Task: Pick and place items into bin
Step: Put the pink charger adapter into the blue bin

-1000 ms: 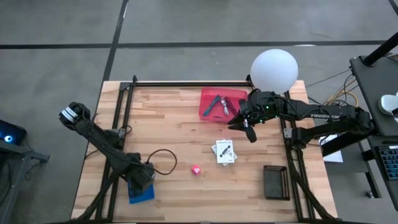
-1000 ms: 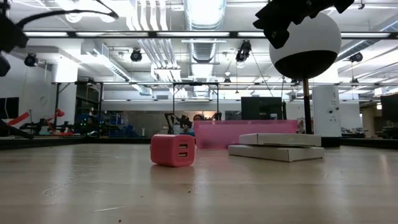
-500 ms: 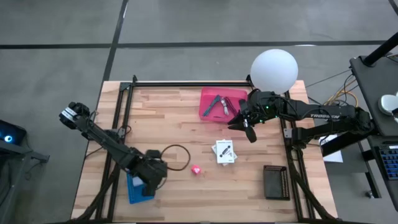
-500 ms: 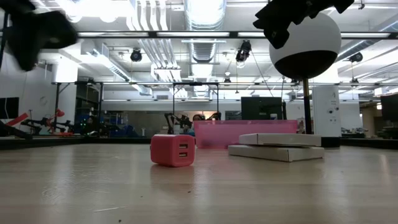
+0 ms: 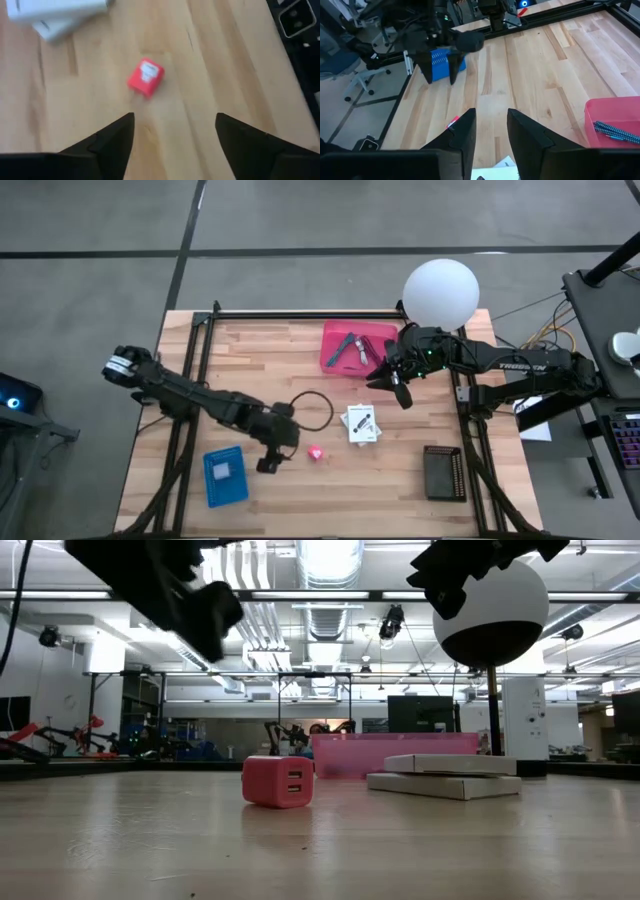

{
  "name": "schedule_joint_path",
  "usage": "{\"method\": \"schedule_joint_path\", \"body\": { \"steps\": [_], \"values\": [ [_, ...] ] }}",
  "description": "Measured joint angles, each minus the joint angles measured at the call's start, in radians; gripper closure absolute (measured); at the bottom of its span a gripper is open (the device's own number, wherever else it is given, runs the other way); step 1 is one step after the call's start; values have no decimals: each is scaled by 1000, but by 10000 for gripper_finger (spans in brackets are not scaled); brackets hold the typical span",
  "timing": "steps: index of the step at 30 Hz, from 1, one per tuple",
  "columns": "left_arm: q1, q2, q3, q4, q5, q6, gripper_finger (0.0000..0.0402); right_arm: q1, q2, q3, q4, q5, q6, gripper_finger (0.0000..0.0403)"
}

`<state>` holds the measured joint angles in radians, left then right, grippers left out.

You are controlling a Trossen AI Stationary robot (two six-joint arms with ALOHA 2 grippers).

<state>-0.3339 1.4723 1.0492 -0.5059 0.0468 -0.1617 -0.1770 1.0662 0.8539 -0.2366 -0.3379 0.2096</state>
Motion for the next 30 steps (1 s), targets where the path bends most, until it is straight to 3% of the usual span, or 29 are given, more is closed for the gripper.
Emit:
{"method": "schedule_joint_path", "body": {
  "steps": [7,15,30],
  "values": [
    [20,132,88,80,8,241,93,0,0,0,-30,0,-3,310],
    [60,312,232,54,7,282,91,0,0,0,-70,0,0,316],
    [79,375,200,56,47,406,91,0,-1,0,-78,0,-4,303]
  ]
}}
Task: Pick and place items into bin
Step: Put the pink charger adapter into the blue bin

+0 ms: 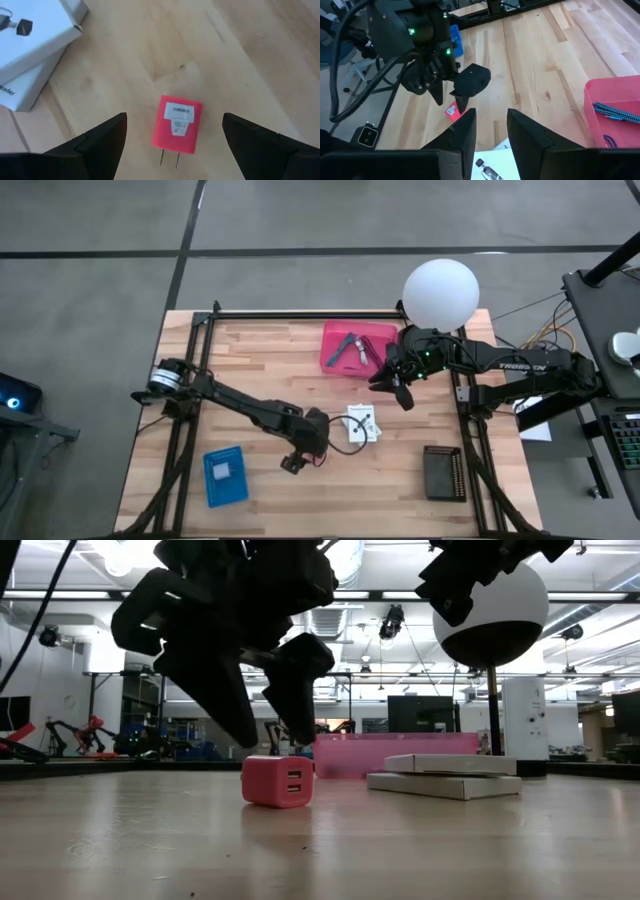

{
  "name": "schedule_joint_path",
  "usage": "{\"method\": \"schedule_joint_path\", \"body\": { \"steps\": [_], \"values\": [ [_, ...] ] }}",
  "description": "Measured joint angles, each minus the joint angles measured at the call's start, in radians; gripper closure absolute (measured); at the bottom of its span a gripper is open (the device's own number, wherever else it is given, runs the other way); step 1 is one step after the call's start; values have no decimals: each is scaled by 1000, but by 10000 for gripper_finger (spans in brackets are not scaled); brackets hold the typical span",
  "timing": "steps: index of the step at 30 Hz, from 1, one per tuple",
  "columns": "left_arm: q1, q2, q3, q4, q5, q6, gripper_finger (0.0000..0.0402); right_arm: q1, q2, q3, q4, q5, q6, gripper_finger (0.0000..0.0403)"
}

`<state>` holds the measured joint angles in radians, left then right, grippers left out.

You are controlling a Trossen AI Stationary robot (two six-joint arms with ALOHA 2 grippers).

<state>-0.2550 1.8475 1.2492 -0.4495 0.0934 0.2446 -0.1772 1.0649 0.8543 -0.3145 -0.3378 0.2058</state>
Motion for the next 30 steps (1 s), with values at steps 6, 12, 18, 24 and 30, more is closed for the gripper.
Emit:
{"method": "schedule_joint_path", "body": {
  "steps": [6,12,18,24,30],
  "values": [
    [2,44,-3,35,1,2,91,0,0,0,1,1,0,305],
    [9,54,-5,34,-24,-1,91,0,0,0,2,2,0,313],
    [7,68,-11,37,-19,4,104,0,0,0,3,5,-4,321],
    [11,67,-12,41,-18,4,133,0,0,0,3,6,-5,318],
    [11,73,-12,40,-17,3,176,0,0,0,3,9,-8,312]
  ]
}}
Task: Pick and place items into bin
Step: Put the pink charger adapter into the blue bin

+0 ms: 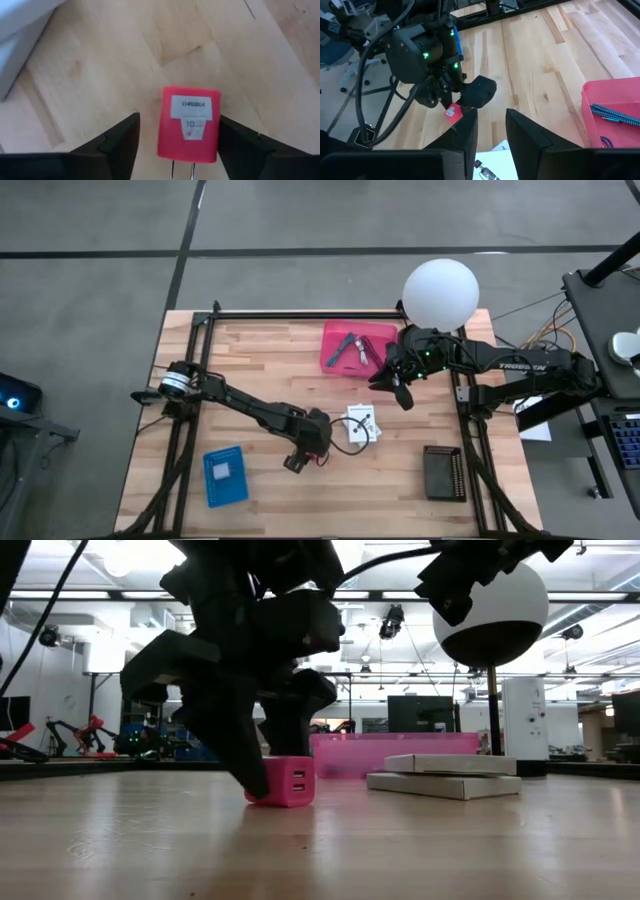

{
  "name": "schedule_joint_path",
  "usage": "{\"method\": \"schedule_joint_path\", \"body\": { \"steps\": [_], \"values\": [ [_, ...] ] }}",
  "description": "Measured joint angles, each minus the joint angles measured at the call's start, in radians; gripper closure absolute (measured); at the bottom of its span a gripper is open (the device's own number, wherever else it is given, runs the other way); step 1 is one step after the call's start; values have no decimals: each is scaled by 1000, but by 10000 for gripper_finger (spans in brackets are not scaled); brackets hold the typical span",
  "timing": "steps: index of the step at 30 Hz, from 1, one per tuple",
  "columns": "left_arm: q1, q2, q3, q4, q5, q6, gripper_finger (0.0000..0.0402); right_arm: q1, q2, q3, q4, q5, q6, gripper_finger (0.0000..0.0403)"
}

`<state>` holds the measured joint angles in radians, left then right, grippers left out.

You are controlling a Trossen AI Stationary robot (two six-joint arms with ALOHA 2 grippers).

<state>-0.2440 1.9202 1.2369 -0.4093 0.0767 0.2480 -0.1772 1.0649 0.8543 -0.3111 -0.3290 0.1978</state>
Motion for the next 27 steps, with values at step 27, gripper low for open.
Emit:
{"method": "schedule_joint_path", "body": {
  "steps": [27],
  "values": [
    [0,-131,27,-256,-4,-193,264,0,0,0,2,19,-18,329]
  ]
}}
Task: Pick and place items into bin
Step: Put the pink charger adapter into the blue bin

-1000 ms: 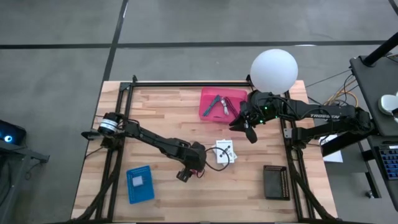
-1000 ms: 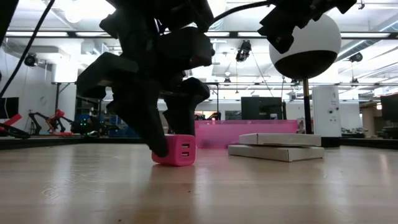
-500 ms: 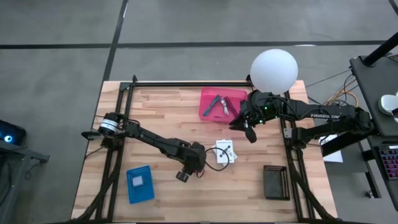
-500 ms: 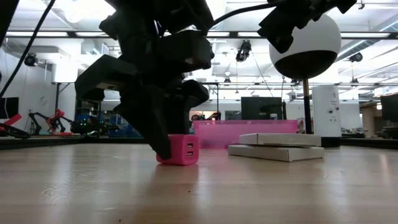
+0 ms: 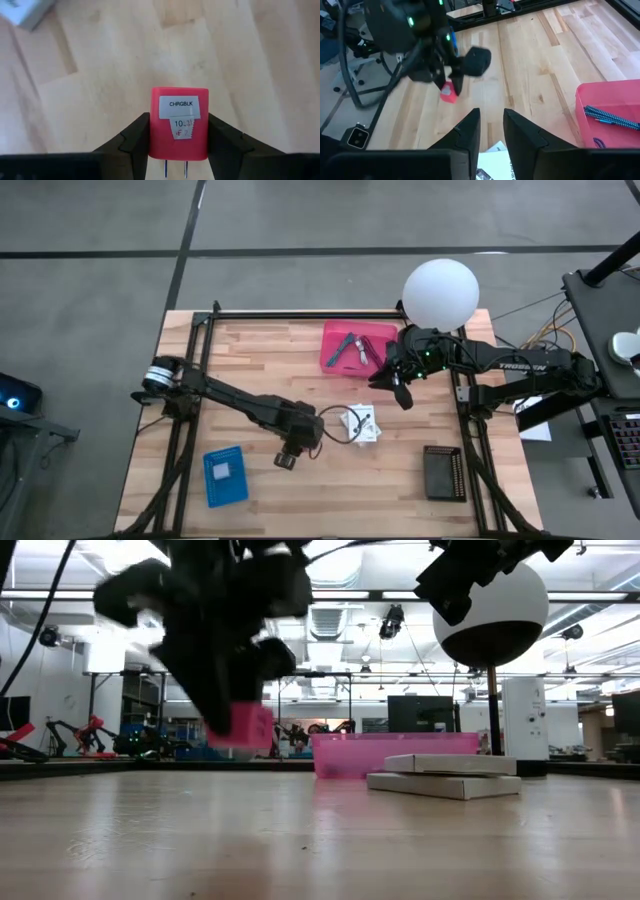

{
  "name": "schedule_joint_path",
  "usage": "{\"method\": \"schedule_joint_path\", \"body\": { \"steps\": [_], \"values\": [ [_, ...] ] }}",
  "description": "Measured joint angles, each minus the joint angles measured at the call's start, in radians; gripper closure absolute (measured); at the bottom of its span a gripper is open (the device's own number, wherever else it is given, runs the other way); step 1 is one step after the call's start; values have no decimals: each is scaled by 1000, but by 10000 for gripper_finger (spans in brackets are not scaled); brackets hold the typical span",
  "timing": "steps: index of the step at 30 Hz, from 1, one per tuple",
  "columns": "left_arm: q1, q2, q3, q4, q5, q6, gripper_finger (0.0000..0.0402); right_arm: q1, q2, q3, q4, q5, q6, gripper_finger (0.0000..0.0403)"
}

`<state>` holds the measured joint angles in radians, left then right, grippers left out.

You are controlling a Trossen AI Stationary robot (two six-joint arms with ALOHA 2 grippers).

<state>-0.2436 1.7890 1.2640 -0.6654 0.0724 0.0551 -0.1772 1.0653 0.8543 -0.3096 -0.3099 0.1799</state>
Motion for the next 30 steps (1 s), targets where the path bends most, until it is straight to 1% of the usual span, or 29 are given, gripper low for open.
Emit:
{"method": "schedule_joint_path", "body": {
  "steps": [8,14,16,21,24,27,30],
  "values": [
    [-1,-136,-12,-30,-1,-218,264,0,0,0,0,0,-3,326],
    [-6,-200,-14,-39,-1,-386,264,0,1,0,0,-1,-8,321],
    [-16,-215,-16,-71,-2,-444,264,0,1,0,0,-1,-8,322],
    [-77,-234,-21,-223,-1,-605,264,0,1,0,0,-1,-8,330],
    [-136,-235,-30,-277,0,-649,264,0,1,0,0,-1,-8,333],
    [-191,-235,-35,-288,1,-689,264,0,1,0,0,-1,-21,331],
    [-237,-237,-35,-288,0,-770,264,0,1,0,0,-1,-23,327]
  ]
}}
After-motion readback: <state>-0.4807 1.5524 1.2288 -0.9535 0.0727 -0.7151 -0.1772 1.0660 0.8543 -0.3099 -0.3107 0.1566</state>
